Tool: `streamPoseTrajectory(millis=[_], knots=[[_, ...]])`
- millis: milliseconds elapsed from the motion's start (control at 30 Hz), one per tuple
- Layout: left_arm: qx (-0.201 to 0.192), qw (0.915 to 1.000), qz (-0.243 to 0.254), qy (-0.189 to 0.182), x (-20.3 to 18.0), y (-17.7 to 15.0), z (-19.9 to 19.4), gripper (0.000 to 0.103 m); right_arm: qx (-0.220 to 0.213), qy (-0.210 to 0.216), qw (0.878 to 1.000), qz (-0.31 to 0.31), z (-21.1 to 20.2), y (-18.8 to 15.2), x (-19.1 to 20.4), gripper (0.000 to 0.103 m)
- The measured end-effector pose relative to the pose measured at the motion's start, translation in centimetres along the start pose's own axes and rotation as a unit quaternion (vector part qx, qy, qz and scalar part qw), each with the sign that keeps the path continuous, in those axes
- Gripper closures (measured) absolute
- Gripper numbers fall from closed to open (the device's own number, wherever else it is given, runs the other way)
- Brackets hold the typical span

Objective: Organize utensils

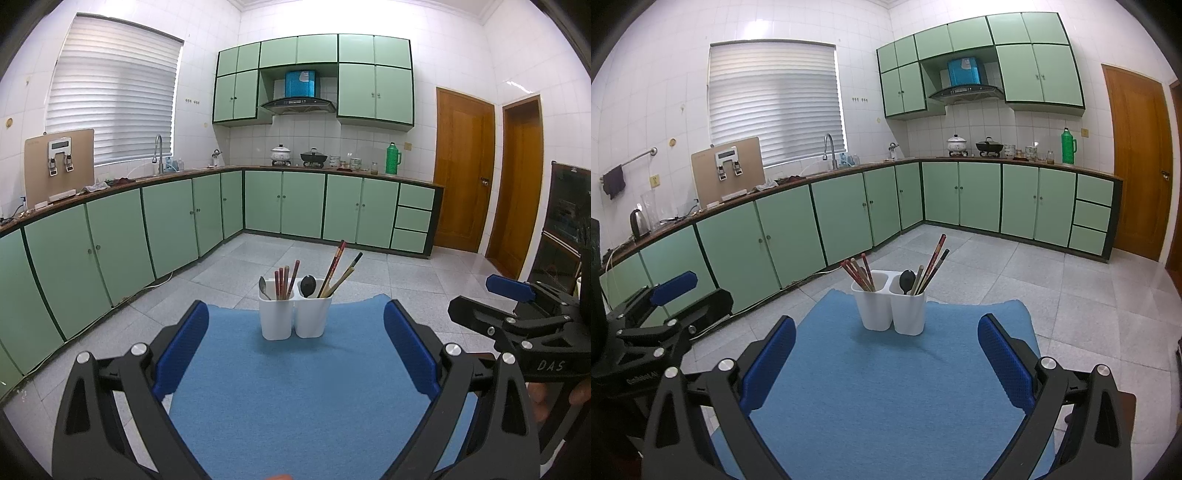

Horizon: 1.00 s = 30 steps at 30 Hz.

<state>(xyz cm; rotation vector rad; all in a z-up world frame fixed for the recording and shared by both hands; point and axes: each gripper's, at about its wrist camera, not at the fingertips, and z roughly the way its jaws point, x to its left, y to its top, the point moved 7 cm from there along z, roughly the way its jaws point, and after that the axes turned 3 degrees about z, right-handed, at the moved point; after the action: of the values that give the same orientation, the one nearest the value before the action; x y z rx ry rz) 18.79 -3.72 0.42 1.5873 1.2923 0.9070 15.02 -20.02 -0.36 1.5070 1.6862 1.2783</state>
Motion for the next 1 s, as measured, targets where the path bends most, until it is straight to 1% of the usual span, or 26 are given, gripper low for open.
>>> streamPoseTrajectory(millis=[1000], knots=[[0.002,1.0000,-0.002,0.002,0.37,-0.01,-0.14,0.010,0.004,0.000,1.000,-0.004,0.24,-0.40,-0.07,0.006]])
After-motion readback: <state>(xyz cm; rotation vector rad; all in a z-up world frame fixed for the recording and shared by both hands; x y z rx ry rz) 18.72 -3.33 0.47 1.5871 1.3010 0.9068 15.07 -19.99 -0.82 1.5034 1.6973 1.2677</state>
